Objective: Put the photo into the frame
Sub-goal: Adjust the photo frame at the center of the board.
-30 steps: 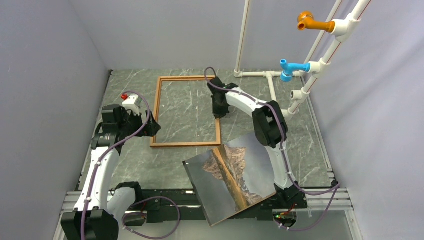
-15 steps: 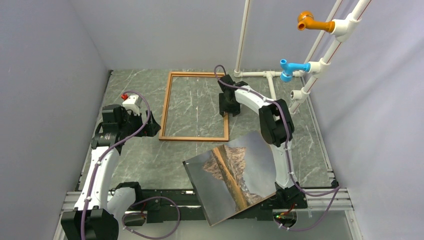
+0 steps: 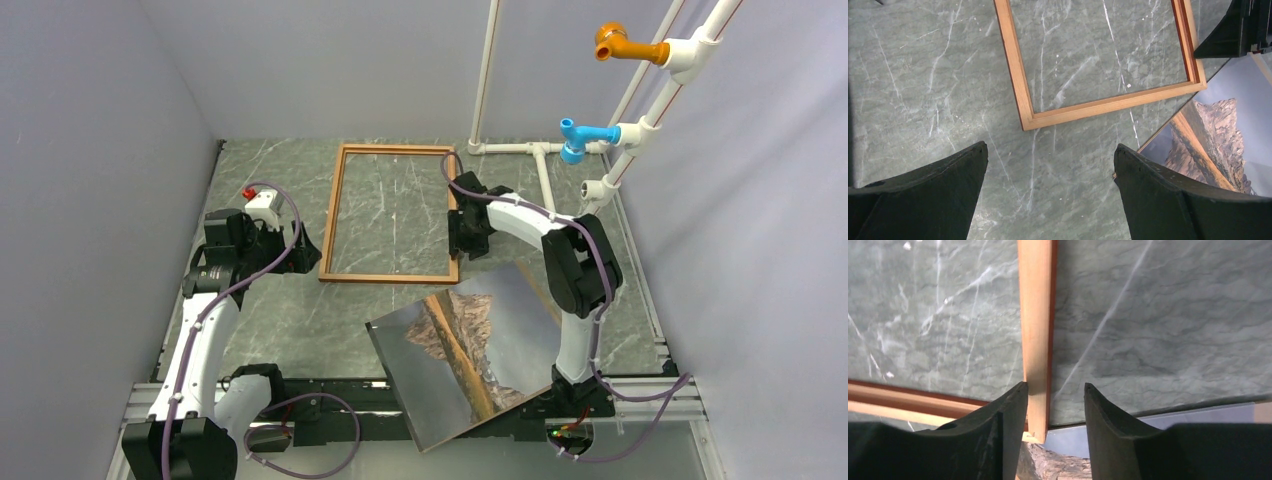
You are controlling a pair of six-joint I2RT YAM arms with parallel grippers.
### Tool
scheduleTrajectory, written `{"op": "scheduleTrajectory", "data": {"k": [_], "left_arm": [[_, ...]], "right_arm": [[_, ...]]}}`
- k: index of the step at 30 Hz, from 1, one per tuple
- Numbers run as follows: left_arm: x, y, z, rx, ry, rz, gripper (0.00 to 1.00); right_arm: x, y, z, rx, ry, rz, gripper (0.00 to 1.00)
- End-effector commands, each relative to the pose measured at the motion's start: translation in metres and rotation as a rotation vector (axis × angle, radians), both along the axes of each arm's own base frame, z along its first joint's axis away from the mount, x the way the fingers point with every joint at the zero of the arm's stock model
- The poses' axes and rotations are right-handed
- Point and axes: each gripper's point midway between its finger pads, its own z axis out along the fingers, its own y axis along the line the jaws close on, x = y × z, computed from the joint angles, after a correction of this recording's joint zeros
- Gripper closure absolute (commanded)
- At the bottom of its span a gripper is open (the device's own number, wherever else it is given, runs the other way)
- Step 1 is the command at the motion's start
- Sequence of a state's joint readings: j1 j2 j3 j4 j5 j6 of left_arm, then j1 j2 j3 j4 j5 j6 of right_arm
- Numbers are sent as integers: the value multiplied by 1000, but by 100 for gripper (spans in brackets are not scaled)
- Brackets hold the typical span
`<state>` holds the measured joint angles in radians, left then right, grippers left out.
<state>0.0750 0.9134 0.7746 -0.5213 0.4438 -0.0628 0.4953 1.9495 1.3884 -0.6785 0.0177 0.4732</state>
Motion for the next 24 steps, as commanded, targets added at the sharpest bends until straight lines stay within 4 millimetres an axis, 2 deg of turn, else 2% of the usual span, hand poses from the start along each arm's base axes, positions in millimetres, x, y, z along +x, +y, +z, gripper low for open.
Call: {"op": "scheduleTrajectory", "data": {"k": [1,6,11,14,24], "left_arm": [[7,-1,18,15,-60,-20,1],[7,-1,17,14,-58,-22,1],[7,-1,17,17,-59,-21,1],[7,-1,18,17,-61,-19,1],[7,0,17,19,-59,-18,1]], "right_arm": [[-9,17,5,108,-6,1,57],[-4,22,-3,112,8,-9,74],[8,29,-3,119,7,-21,85],[15,35,-3,130,4,-29,87],[28,46,2,165,-10,-35,87]]}}
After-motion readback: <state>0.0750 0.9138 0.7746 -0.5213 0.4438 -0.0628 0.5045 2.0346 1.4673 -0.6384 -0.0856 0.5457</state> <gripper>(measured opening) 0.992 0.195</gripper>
